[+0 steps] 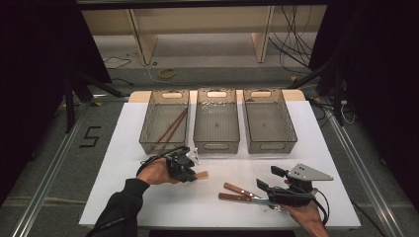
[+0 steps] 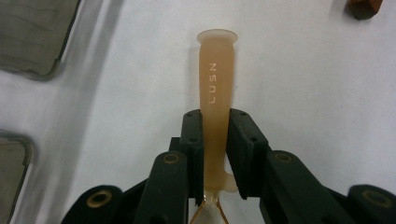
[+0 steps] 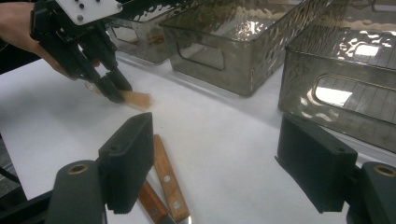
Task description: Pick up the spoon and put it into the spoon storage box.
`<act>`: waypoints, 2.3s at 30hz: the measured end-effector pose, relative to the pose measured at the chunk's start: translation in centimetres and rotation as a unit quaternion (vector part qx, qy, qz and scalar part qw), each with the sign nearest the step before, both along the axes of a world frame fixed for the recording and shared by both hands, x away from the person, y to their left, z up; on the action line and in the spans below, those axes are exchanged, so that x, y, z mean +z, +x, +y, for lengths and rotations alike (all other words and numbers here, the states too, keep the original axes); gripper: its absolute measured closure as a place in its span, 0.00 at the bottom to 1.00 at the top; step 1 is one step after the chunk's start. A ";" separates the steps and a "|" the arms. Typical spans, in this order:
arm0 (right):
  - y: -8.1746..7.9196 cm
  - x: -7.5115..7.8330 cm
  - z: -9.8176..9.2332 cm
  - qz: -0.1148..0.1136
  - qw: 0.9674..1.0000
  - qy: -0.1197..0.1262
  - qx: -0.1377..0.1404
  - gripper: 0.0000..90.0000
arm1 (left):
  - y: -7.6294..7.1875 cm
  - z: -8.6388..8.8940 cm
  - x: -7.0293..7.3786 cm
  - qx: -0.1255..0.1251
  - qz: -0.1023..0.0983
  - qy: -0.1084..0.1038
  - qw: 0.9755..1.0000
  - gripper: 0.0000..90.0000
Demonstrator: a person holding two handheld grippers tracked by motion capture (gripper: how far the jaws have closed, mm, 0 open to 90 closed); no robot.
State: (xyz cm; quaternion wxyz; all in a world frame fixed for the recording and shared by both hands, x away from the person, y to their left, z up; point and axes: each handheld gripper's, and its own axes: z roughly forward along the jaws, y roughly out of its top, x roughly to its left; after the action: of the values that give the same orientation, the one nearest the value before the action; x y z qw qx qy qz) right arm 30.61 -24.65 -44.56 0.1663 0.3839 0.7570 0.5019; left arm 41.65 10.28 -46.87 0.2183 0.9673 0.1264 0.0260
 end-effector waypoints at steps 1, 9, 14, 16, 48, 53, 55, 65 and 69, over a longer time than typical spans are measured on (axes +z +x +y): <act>0.0 0.0 0.0 0.000 1.000 0.000 0.000 0.31 | -0.1 0.0 0.0 -0.001 -0.002 0.001 1.000 0.85; 0.0 0.1 0.0 -0.001 1.000 0.001 0.000 0.31 | -0.2 -0.1 0.6 0.000 -0.008 0.004 1.000 0.86; 0.0 0.1 -0.1 -0.001 1.000 0.001 -0.001 0.31 | -0.2 0.2 1.6 0.027 -0.006 -0.012 1.000 0.86; 0.0 0.1 -0.1 -0.001 1.000 0.001 -0.001 0.31 | -0.1 0.5 2.1 0.039 -0.006 -0.020 0.999 0.86; 0.0 0.1 -0.1 -0.001 1.000 0.004 -0.004 0.31 | 1.8 0.5 7.6 0.129 -0.020 -0.141 0.981 0.86; 0.0 0.1 -0.1 -0.001 1.000 0.004 -0.003 0.31 | 2.6 0.5 8.5 0.145 -0.030 -0.163 0.975 0.86; -0.1 0.1 -0.1 -0.002 1.000 0.004 -0.003 0.31 | 2.8 0.6 8.8 0.154 -0.033 -0.172 0.972 0.86; 0.0 0.1 -0.1 -0.002 1.000 0.004 -0.003 0.31 | 4.9 0.1 10.1 0.175 -0.048 -0.191 0.965 0.86; 0.0 0.1 -0.1 -0.001 1.000 0.003 -0.002 0.31 | 5.6 -0.4 10.4 0.180 -0.050 -0.193 0.963 0.86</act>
State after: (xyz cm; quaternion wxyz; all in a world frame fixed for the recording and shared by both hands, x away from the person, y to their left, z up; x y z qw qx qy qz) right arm 30.58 -24.79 -44.44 0.1669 0.3852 0.7546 0.5043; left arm 47.21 9.90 -36.45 0.3987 0.8656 0.2898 0.0885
